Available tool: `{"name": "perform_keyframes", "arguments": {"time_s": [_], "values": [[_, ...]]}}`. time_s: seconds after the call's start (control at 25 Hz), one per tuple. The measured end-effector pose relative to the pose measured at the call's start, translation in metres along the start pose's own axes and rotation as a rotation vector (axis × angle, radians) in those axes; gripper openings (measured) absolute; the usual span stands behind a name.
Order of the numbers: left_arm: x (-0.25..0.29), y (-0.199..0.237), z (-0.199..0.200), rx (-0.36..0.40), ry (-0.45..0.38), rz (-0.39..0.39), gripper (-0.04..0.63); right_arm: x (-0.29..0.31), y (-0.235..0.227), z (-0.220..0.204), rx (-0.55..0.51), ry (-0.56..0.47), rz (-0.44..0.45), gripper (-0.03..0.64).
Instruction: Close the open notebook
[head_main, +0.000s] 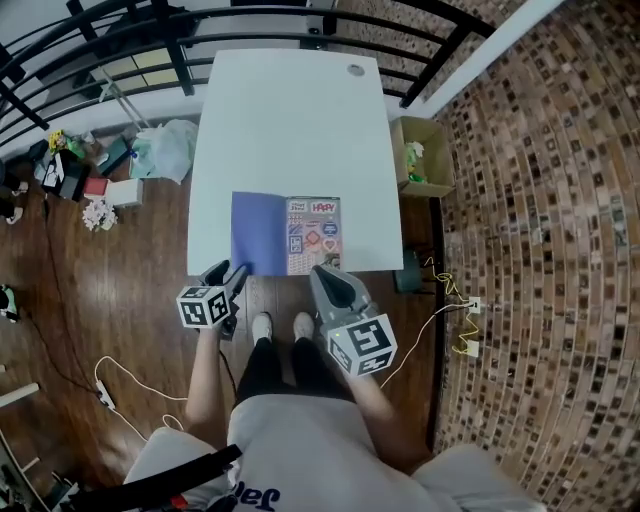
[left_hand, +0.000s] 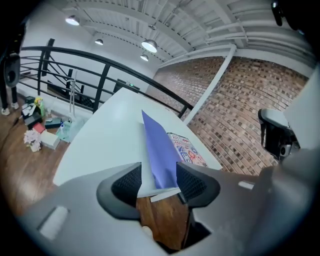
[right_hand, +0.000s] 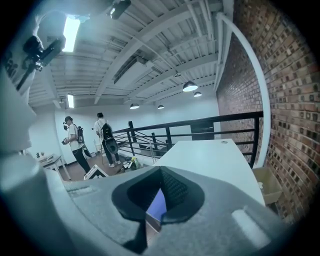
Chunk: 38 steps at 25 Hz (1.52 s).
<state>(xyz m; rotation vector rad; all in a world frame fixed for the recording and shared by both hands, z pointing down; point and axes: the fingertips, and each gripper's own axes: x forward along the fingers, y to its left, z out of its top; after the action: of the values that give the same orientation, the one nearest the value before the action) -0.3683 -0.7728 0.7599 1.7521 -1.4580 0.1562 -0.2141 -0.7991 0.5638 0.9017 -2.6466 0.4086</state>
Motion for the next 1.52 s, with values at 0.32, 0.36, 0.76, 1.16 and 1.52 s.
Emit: {"name": "perform_keyframes", "arguments": {"time_s": [0.32,0.36,0.76,1.16,1.52], "values": [[-0.014,-0.029,0.012,0.01,-0.015,-0.083,0.186,-0.008,-0.008,0.013,0.016,-0.039,-0.04,-0.014],[-0.017,-0.036,0.017,0.024,-0.02,-0.103,0.183,-0.009,-0.007,0.016,0.014,-0.046,-0.043,-0.014],[0.011,-0.17,0.048,0.173,-0.019,-0.377,0.16,-0.04,-0.033,0.016,0.048,-0.07,-0.156,-0.014],[0.109,-0.227,-0.02,0.226,0.203,-0.431,0.16,-0.085,-0.071,-0.015,0.121,-0.059,-0.281,-0.014],[0.155,-0.223,-0.074,0.227,0.329,-0.32,0.165,-0.116,-0.096,-0.039,0.165,-0.061,-0.296,-0.014]]}}
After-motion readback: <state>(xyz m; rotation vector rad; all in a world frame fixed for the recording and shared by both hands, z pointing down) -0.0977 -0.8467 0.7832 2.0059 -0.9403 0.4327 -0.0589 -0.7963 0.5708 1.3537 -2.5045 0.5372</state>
